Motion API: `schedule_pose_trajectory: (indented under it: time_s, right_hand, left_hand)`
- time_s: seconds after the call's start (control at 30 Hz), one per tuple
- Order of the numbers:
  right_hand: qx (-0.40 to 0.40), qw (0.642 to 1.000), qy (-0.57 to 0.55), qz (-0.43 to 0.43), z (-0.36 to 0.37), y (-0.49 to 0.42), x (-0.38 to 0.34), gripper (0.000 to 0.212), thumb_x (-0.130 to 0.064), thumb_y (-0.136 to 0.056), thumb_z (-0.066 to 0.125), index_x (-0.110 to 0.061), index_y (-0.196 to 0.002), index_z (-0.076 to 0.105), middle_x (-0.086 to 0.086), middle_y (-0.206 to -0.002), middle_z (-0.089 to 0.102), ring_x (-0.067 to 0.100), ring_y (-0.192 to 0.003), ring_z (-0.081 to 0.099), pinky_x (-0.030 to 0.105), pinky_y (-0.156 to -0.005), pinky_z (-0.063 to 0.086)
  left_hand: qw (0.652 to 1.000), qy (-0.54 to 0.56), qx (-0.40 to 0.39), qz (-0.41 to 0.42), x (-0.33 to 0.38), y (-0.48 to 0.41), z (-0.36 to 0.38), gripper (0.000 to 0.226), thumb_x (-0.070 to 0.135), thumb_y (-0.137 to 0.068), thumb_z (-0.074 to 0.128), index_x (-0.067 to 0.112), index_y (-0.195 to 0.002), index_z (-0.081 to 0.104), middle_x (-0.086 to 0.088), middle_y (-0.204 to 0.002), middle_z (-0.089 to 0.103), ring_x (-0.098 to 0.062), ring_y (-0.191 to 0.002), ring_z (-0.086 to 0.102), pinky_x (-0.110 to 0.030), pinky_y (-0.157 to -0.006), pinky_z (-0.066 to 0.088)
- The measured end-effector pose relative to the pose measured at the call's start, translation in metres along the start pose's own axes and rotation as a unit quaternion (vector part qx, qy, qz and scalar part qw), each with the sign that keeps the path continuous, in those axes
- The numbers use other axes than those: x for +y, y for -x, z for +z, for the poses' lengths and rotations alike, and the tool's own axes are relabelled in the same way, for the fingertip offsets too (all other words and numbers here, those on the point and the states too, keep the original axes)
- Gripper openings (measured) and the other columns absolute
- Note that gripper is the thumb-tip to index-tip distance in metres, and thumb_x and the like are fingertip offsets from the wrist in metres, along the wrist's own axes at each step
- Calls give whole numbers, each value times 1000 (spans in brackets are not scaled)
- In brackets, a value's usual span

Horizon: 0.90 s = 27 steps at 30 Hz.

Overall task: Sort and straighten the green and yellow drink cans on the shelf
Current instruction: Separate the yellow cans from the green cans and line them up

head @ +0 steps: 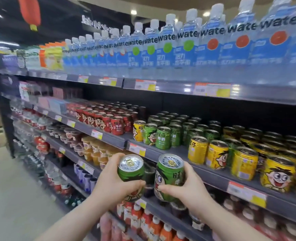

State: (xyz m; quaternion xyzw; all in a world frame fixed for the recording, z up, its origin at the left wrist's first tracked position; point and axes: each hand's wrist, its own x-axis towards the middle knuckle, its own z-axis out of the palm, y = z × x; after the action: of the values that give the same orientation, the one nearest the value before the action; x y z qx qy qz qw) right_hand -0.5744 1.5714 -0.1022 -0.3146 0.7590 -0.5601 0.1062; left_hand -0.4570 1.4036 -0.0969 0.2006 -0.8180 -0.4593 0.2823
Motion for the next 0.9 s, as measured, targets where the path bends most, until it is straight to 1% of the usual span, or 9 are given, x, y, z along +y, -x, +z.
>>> schedule_pose_trajectory:
  time_s: [0.1, 0.2, 0.33, 0.47, 0.5, 0.57, 0.63, 0.8, 0.9]
  right_hand:
    - [49, 999, 23, 6, 6, -34, -1, 71, -25, -62, 86, -36, -113, 37, -15, -108, 51, 9, -105, 51, 23, -86, 39]
    - [110, 993, 51, 7, 4, -73, 5, 77, -24, -64, 85, -27, -124, 37, -8, -114, 49, 12, -109, 48, 25, -90, 39]
    - [164, 983, 79, 4, 5, -127, 21, 92, -21, -67, 82, -20, -140, 26, -2, -124, 44, 19, -120, 43, 28, -97, 35]
    - [186, 979, 79, 22, 5, -168, 42, 91, -15, -71, 79, -20, -142, 21, 4, -140, 37, 21, -123, 41, 29, -100, 34]
    - [193, 978, 76, 26, 6, -177, 48, 91, -14, -71, 79, -20, -142, 21, 5, -141, 37, 22, -123, 42, 32, -102, 36]
    - [200, 976, 78, 30, 6, -190, 55, 92, -14, -71, 79, -21, -142, 20, 4, -142, 36, 22, -123, 44, 39, -106, 38]
    - [202, 976, 80, 27, 7, -200, 61, 93, -14, -72, 78, -21, -143, 18, 4, -144, 35, 22, -127, 42, 41, -108, 36]
    - [224, 967, 114, 34, 7, -210, 72, 95, -12, -72, 78, -20, -144, 16, 5, -144, 35, 22, -130, 40, 38, -110, 33]
    - [234, 963, 127, 47, 7, -210, 72, 100, -13, -72, 78, -21, -146, 10, 4, -147, 31, 21, -134, 36, 36, -112, 31]
  left_hand:
    - [1000, 13, -5, 9, -12, -27, -1, 61, 26, -56, 87, 39, -97, 43, 13, -101, 56, -3, -91, 56, -22, -75, 46]
    - [1000, 22, -9, 13, -20, -53, 5, 66, 27, -57, 87, 36, -105, 43, 16, -101, 54, -3, -92, 55, -21, -74, 42]
    - [999, 27, -36, 19, -27, -90, 9, 57, 25, -57, 87, 39, -92, 44, 16, -96, 58, 4, -88, 56, -19, -76, 47]
    - [998, 8, -52, 29, -26, -134, 6, 61, 26, -55, 88, 39, -96, 46, 14, -95, 63, 2, -88, 61, -25, -79, 52]
    - [998, 7, -52, 32, -25, -145, 6, 61, 26, -55, 88, 40, -97, 46, 15, -93, 64, 2, -85, 62, -24, -76, 53]
    - [998, 13, -53, 42, -25, -164, 8, 60, 25, -56, 87, 41, -96, 46, 17, -93, 64, 9, -82, 61, -13, -69, 50]
    - [997, 19, -59, 49, -26, -179, 14, 58, 22, -58, 86, 41, -94, 45, 18, -93, 62, 15, -80, 58, -8, -63, 47]
    - [994, 33, -81, 59, -35, -210, 31, 59, 22, -56, 88, 42, -93, 47, 15, -95, 64, 2, -87, 62, -16, -72, 48]
    - [992, 44, -99, 63, -41, -228, 36, 63, 24, -55, 88, 42, -100, 47, 14, -98, 64, 3, -89, 60, -14, -71, 45]
